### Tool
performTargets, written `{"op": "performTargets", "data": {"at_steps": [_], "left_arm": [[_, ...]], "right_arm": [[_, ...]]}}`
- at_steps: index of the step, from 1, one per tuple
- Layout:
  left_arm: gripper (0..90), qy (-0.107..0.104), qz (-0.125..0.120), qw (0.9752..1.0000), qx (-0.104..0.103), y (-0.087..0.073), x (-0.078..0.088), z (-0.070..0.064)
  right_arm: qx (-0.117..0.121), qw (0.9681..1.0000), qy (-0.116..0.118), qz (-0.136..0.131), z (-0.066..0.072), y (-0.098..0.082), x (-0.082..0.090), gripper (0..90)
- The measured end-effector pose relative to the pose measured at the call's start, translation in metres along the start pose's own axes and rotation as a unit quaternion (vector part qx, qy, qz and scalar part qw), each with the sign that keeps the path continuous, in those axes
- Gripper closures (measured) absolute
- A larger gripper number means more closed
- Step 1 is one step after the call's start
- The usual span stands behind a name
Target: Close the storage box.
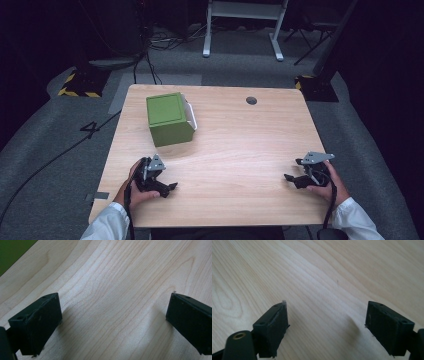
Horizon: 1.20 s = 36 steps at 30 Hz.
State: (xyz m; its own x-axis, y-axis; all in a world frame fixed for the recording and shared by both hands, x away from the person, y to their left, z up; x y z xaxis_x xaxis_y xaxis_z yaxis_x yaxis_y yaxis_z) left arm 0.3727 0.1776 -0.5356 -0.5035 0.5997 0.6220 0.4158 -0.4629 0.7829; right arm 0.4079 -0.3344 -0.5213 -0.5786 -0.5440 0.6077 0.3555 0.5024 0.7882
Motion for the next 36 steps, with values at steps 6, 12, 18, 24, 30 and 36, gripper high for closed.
{"op": "performTargets", "data": {"at_steps": [6,12,18,24,30,36], "left_arm": [[0.4,0.000,0.000,1.0000,0.000,0.000,0.000,0.000],[0.4,0.000,0.000,1.0000,0.000,0.000,0.000,0.000],[0.4,0.000,0.000,1.0000,0.000,0.000,0.000,0.000],[0.1,-0.002,0.000,1.0000,0.000,0.000,0.000,0.000],[0.1,-0.001,0.000,1.0000,0.000,0.000,0.000,0.000],[0.1,-0.002,0.000,1.0000,0.001,0.000,-0.001,0.000]], "right_arm": [[-0.044,0.9987,-0.004,-0.028,-0.006,-0.016,0.009,17.6],[-0.068,0.9966,-0.017,-0.044,-0.009,-0.026,0.017,17.4],[-0.070,0.9964,-0.020,-0.043,-0.008,-0.026,0.017,17.0],[-0.073,0.9962,-0.023,-0.043,-0.008,-0.026,0.017,17.0],[-0.073,0.9961,-0.023,-0.043,-0.008,-0.026,0.017,17.0],[-0.073,0.9962,-0.024,-0.043,-0.008,-0.026,0.017,16.9]]}}
Point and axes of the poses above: each handheld gripper's, and its own axes: x roughly backward along the jaws, y roughly out of its top, z roughly to its left, the point moved 4 cm from there along -x, roughly forward along the jaws, and after that the axes turned 10 degrees about -z, right-handed, at the moved point
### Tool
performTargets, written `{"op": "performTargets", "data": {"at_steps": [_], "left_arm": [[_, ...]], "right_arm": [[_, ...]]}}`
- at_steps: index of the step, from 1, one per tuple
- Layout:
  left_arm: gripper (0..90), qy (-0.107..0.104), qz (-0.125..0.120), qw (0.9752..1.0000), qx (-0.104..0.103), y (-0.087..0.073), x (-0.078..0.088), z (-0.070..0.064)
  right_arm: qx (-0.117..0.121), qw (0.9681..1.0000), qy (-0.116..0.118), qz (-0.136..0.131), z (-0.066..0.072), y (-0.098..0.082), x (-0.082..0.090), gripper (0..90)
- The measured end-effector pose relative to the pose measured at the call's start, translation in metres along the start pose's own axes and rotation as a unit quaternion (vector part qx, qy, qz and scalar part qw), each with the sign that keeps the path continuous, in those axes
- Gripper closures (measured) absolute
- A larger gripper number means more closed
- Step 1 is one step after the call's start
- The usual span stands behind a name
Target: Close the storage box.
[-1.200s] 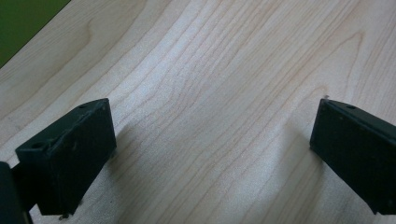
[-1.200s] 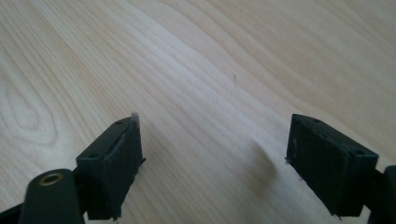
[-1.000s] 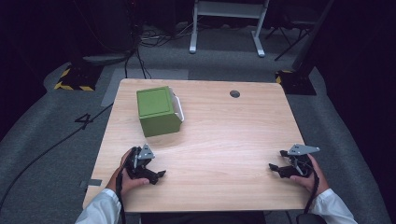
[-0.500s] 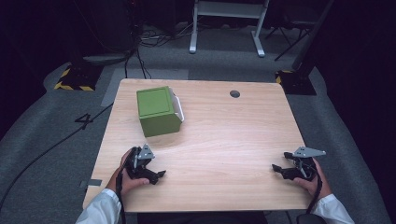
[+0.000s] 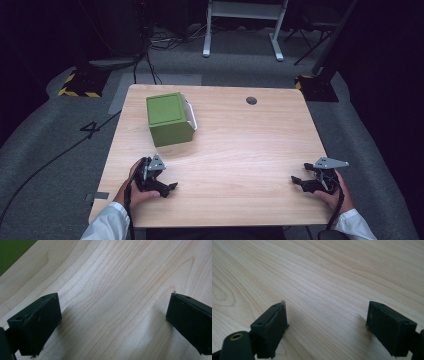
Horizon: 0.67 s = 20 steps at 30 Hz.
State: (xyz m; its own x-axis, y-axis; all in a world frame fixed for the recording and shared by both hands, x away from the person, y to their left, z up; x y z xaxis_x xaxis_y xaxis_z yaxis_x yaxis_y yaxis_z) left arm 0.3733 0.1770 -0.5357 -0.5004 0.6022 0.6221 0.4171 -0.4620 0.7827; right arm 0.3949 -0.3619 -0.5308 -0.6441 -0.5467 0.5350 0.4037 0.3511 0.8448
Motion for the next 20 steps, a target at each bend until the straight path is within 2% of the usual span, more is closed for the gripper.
{"op": "performTargets", "data": {"at_steps": [20], "left_arm": [[0.2,0.002,0.000,1.0000,0.004,0.0004,-0.0005,-0.0005]], "right_arm": [[0.000,1.0000,-0.001,0.000,0.0001,0.0000,0.0000,16.9]]}}
Point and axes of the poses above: each handheld gripper's, and its own axes: x roughly backward along the jaws, y roughly out of its top, z roughly to its left, the point moved 4 cm from there along -x, roughly forward along the jaws, and after that the axes turned 10 degrees about -z, right-handed, at the moved point
